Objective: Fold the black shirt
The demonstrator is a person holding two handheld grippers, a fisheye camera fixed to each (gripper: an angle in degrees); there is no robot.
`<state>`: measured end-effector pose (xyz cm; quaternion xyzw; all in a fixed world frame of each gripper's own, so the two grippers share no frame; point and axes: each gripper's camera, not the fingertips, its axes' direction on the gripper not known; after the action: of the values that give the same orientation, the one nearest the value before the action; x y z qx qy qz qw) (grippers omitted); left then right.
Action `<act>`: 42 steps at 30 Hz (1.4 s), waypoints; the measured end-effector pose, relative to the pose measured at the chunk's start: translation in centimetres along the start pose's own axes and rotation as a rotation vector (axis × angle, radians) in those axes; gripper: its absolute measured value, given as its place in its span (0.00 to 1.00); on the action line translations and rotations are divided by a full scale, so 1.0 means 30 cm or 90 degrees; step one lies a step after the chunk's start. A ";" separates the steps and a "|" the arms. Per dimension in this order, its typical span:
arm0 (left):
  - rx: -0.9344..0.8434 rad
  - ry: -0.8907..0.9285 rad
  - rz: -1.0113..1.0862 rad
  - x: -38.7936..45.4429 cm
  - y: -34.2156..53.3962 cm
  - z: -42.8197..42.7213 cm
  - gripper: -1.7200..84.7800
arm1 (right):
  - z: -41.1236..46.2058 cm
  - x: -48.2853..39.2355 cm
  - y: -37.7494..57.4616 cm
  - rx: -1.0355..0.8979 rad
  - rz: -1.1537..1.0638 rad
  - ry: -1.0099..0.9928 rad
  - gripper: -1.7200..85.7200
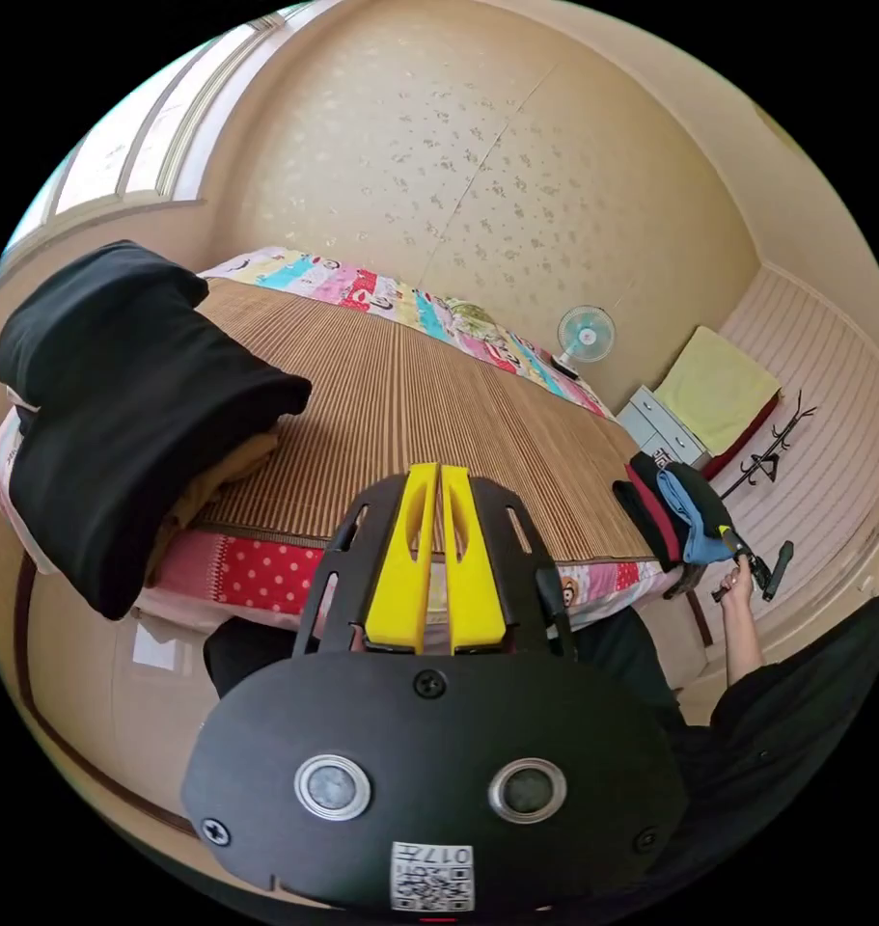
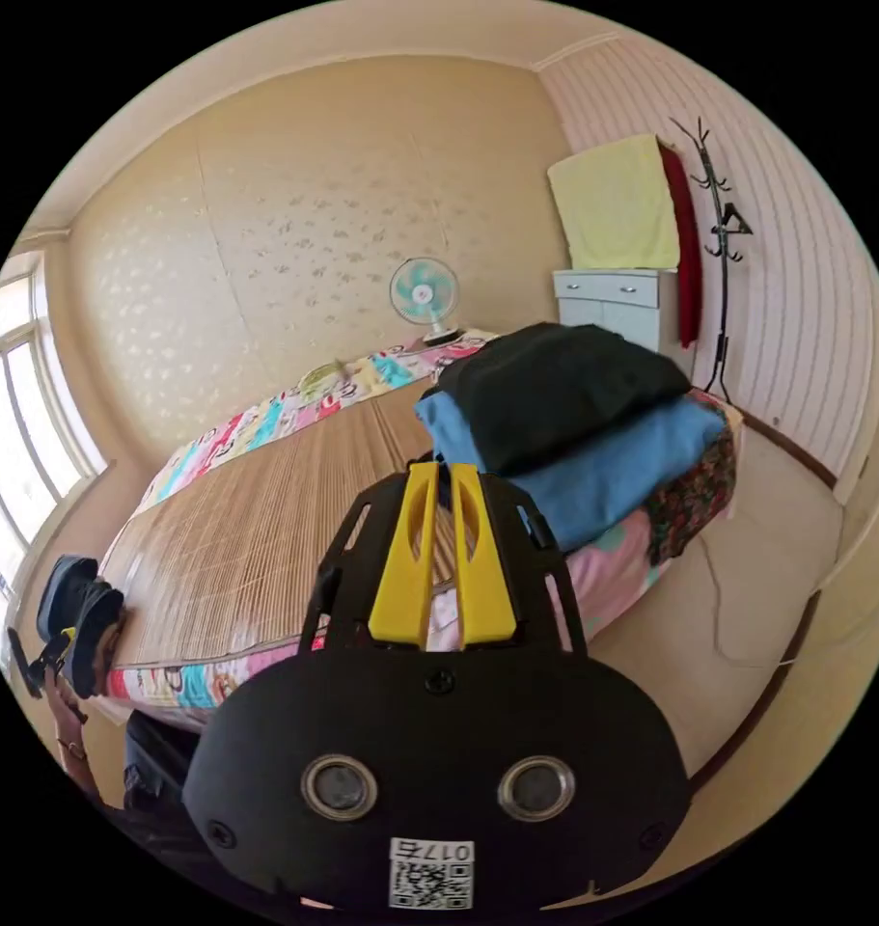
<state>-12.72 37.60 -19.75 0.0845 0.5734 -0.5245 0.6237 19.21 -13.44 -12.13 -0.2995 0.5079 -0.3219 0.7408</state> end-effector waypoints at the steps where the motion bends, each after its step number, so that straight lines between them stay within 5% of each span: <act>1: -0.007 0.006 0.008 0.018 0.005 0.009 0.01 | -0.020 0.025 -0.041 0.015 0.017 0.023 0.08; 11: 0.045 -0.008 -0.096 -0.057 0.085 -0.049 0.01 | 0.206 0.064 -0.223 -0.049 0.100 0.026 0.05; 23: 0.100 -0.011 -0.095 -0.063 0.082 -0.069 0.01 | -0.079 -0.785 -0.147 0.169 -0.173 -0.368 0.03; 29: 0.059 0.016 -0.143 -0.145 0.102 -0.004 0.01 | 0.139 -1.073 0.315 -0.202 -0.210 -0.490 0.03; 31: 0.081 0.004 -0.152 -0.154 0.113 -0.006 0.01 | 0.267 -1.078 0.529 -0.420 -0.148 -0.514 0.03; 33: 0.093 0.001 -0.151 -0.157 0.110 -0.006 0.01 | 0.311 -1.042 0.657 -0.515 -0.080 -0.573 0.03; 42: 0.089 0.041 -0.139 -0.146 0.048 0.098 0.01 | 0.312 -1.082 0.397 -0.697 -0.302 -0.724 0.03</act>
<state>-8.88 38.60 -15.98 0.0813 0.5608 -0.6249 0.5370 21.12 20.33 -0.28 -0.8346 0.0637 0.0241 0.5466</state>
